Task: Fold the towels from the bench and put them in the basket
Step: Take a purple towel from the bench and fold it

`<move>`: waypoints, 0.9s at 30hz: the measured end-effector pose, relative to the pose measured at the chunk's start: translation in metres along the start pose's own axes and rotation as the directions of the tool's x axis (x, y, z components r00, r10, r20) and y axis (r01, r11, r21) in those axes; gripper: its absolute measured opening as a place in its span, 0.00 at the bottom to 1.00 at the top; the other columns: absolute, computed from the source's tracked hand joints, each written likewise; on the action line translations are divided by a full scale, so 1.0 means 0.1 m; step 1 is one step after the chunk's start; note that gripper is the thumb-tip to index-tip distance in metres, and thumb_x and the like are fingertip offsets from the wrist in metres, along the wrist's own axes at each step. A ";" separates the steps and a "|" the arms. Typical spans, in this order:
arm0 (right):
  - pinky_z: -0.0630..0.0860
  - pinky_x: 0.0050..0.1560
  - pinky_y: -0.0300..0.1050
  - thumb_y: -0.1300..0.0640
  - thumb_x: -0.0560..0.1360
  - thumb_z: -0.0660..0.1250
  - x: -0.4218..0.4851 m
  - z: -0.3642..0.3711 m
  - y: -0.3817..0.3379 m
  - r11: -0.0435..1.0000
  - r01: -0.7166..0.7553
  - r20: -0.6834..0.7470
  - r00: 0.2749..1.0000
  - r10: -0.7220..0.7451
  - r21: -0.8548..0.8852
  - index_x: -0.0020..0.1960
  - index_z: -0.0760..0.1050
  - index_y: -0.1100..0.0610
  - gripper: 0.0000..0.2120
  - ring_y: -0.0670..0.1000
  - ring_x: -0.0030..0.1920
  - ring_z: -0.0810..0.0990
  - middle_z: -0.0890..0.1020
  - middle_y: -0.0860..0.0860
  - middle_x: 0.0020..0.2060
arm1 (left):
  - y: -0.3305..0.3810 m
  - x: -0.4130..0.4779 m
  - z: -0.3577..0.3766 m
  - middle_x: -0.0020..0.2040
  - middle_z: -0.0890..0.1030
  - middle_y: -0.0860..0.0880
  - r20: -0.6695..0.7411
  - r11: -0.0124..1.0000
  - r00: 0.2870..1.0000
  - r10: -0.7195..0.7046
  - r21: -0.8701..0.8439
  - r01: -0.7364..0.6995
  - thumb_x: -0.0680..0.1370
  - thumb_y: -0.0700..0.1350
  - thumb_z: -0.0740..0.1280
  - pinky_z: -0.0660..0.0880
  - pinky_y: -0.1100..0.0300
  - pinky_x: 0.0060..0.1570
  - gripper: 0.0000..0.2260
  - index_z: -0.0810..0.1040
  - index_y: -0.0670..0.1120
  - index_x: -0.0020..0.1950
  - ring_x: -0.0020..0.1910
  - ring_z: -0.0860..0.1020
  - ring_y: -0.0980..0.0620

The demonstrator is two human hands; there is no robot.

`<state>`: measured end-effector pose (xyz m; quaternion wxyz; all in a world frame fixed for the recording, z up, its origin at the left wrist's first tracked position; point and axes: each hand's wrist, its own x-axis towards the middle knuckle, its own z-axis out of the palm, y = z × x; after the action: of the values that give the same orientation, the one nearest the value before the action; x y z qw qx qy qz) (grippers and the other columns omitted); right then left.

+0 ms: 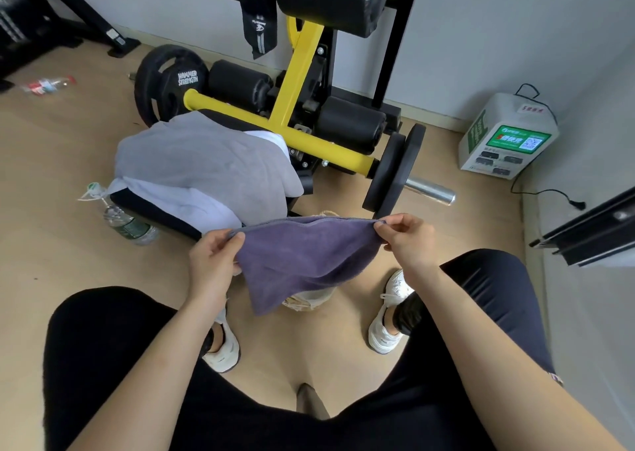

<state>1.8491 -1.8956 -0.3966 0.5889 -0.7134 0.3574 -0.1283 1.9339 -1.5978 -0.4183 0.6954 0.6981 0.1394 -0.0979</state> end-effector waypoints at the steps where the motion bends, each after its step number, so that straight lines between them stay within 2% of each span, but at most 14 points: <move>1: 0.77 0.35 0.41 0.63 0.74 0.73 -0.03 0.02 0.00 0.999 -0.018 -0.003 1.000 0.018 0.029 0.44 0.81 0.61 0.01 0.49 0.36 0.79 0.83 0.53 0.36 | 0.00 -0.04 0.03 0.51 0.84 0.42 0.002 0.999 0.999 -0.041 -0.034 0.041 0.80 0.40 0.71 0.79 0.53 0.42 0.01 0.81 0.44 0.51 0.48 0.82 0.43; 5: 0.78 0.37 0.41 0.62 0.74 0.74 -0.16 0.12 -0.02 0.990 -0.061 0.026 0.998 0.058 0.126 0.43 0.81 0.61 0.02 0.50 0.37 0.80 0.82 0.54 0.36 | 0.03 -0.19 0.15 0.53 0.85 0.40 0.038 0.992 0.994 -0.106 -0.061 0.109 0.80 0.40 0.71 0.82 0.54 0.44 0.08 0.81 0.39 0.57 0.49 0.85 0.44; 8: 0.79 0.39 0.40 0.62 0.74 0.74 -0.28 0.22 -0.04 0.983 -0.086 0.109 0.992 0.069 0.160 0.46 0.81 0.64 0.05 0.50 0.38 0.80 0.83 0.56 0.38 | 0.06 -0.35 0.28 0.50 0.86 0.41 0.116 0.994 0.988 -0.098 -0.041 0.103 0.78 0.39 0.73 0.83 0.51 0.51 0.06 0.82 0.41 0.54 0.48 0.85 0.44; 11: 0.79 0.43 0.46 0.64 0.74 0.73 -0.39 0.33 -0.05 0.977 -0.107 0.185 0.980 0.073 0.184 0.48 0.82 0.68 0.06 0.52 0.39 0.80 0.84 0.59 0.40 | 0.03 -0.50 0.42 0.45 0.86 0.44 0.171 0.995 0.981 -0.092 -0.031 0.099 0.78 0.38 0.73 0.84 0.54 0.51 0.04 0.84 0.43 0.52 0.45 0.85 0.48; 14: 0.79 0.43 0.45 0.64 0.75 0.73 -0.49 0.41 -0.02 0.980 -0.105 0.231 0.971 0.064 0.168 0.47 0.83 0.66 0.05 0.51 0.38 0.80 0.84 0.57 0.39 | -0.04 -0.59 0.55 0.44 0.87 0.45 0.202 0.996 0.976 -0.087 -0.004 0.090 0.77 0.37 0.73 0.83 0.54 0.53 0.05 0.85 0.46 0.50 0.45 0.85 0.50; 16: 0.80 0.43 0.44 0.64 0.75 0.73 -0.54 0.45 0.01 0.985 -0.088 0.263 0.964 0.047 0.145 0.47 0.83 0.65 0.04 0.49 0.38 0.81 0.85 0.56 0.38 | -0.08 -0.63 0.62 0.43 0.88 0.45 0.212 0.997 0.974 -0.082 0.020 0.079 0.77 0.36 0.74 0.83 0.50 0.54 0.07 0.86 0.48 0.48 0.45 0.85 0.50; 20: 0.79 0.47 0.46 0.65 0.75 0.72 -0.62 0.50 0.05 0.994 0.002 0.318 0.947 -0.038 0.110 0.49 0.83 0.64 0.04 0.48 0.39 0.82 0.85 0.58 0.39 | -0.11 -0.67 0.66 0.43 0.88 0.45 0.235 0.998 0.971 -0.047 0.047 0.037 0.77 0.37 0.74 0.83 0.45 0.56 0.07 0.87 0.50 0.48 0.45 0.85 0.49; 24: 0.77 0.44 0.34 0.61 0.70 0.78 -0.68 0.52 0.03 0.967 0.243 0.346 0.916 -0.204 -0.075 0.50 0.83 0.57 0.10 0.41 0.39 0.81 0.85 0.49 0.42 | -0.02 -0.73 0.67 0.47 0.88 0.48 0.294 0.999 0.955 -0.039 0.003 0.040 0.81 0.36 0.68 0.83 0.52 0.54 0.12 0.87 0.50 0.49 0.52 0.86 0.48; 27: 0.75 0.40 0.30 0.60 0.68 0.80 -0.67 0.53 0.03 0.938 0.303 0.293 0.924 -0.246 -0.167 0.47 0.81 0.53 0.11 0.40 0.37 0.79 0.82 0.43 0.37 | 0.00 -0.76 0.65 0.46 0.88 0.49 0.349 0.999 0.936 -0.040 0.024 0.034 0.82 0.35 0.64 0.82 0.55 0.54 0.14 0.87 0.50 0.51 0.52 0.86 0.49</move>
<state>1.8327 -1.8115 -0.3977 0.5295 -0.8252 0.1821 -0.0740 1.8661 -1.6673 -0.3942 0.7011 0.6729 0.0259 -0.2346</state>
